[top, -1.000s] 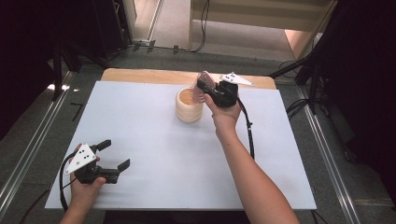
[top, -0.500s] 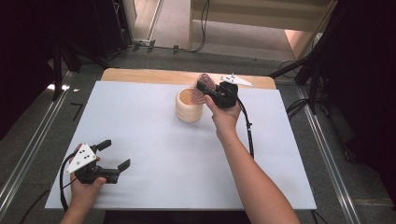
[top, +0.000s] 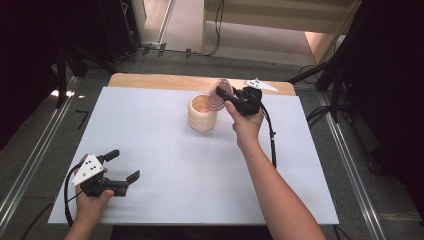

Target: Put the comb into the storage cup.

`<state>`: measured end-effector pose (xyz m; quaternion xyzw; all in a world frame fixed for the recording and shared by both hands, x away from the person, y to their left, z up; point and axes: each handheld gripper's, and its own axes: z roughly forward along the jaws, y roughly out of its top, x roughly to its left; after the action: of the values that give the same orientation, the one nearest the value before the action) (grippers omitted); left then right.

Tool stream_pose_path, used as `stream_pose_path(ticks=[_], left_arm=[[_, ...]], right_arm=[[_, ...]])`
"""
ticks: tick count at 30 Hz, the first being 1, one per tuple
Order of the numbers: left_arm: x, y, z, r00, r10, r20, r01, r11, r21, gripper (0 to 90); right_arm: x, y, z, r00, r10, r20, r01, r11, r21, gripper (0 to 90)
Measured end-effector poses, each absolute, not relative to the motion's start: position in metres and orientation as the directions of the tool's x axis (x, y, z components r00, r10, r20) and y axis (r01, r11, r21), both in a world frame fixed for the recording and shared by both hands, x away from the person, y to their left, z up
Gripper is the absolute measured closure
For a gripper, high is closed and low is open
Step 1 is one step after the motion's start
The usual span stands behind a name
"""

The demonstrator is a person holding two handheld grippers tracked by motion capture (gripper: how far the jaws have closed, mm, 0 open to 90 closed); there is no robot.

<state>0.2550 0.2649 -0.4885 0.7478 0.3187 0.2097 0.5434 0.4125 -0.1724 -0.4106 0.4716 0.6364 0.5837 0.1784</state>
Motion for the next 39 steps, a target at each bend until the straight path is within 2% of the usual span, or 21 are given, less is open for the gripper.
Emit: stream_pose_path(ticks=[16,19,20,21,27,28,29,34,39], left_arm=[[0.255,0.265,-0.489,0.709,0.704,-0.032,0.249,-0.207,0.946,0.0],[0.255,0.264,-0.489,0.71,0.704,-0.033,0.25,-0.208,0.946,0.0],[0.255,0.264,-0.488,0.709,0.704,-0.033,0.25,-0.208,0.946,0.0],[0.255,0.264,-0.489,0.71,0.704,-0.033,0.249,-0.207,0.946,0.0],[0.255,0.264,-0.488,0.71,0.703,-0.032,0.249,-0.208,0.946,0.0],[0.255,0.264,-0.488,0.71,0.703,-0.032,0.249,-0.208,0.946,0.0],[0.255,0.264,-0.488,0.71,0.703,-0.032,0.249,-0.208,0.946,0.0],[0.255,0.264,-0.488,0.71,0.704,-0.029,0.25,-0.213,0.945,0.0],[0.255,0.264,-0.488,0.71,0.704,-0.03,0.25,-0.212,0.945,0.0]], right_arm=[[0.406,-0.187,-0.415,-0.484,0.814,0.322,0.388,-0.131,0.913,49.0],[0.404,-0.189,-0.416,-0.489,0.812,0.319,0.379,-0.131,0.916,43.5],[0.402,-0.19,-0.417,-0.492,0.812,0.313,0.369,-0.131,0.92,37.3],[0.402,-0.19,-0.417,-0.492,0.812,0.313,0.369,-0.131,0.92,37.3],[0.395,-0.194,-0.414,-0.53,0.791,0.305,0.339,-0.132,0.932,23.4],[0.393,-0.195,-0.412,-0.539,0.791,0.29,0.328,-0.12,0.937,17.5],[0.393,-0.195,-0.412,-0.539,0.791,0.29,0.328,-0.12,0.937,17.5],[0.384,-0.191,-0.411,-0.54,0.817,0.203,0.296,-0.041,0.954,1.3],[0.376,-0.192,-0.412,-0.572,0.801,0.18,0.279,-0.017,0.96,0.0]])
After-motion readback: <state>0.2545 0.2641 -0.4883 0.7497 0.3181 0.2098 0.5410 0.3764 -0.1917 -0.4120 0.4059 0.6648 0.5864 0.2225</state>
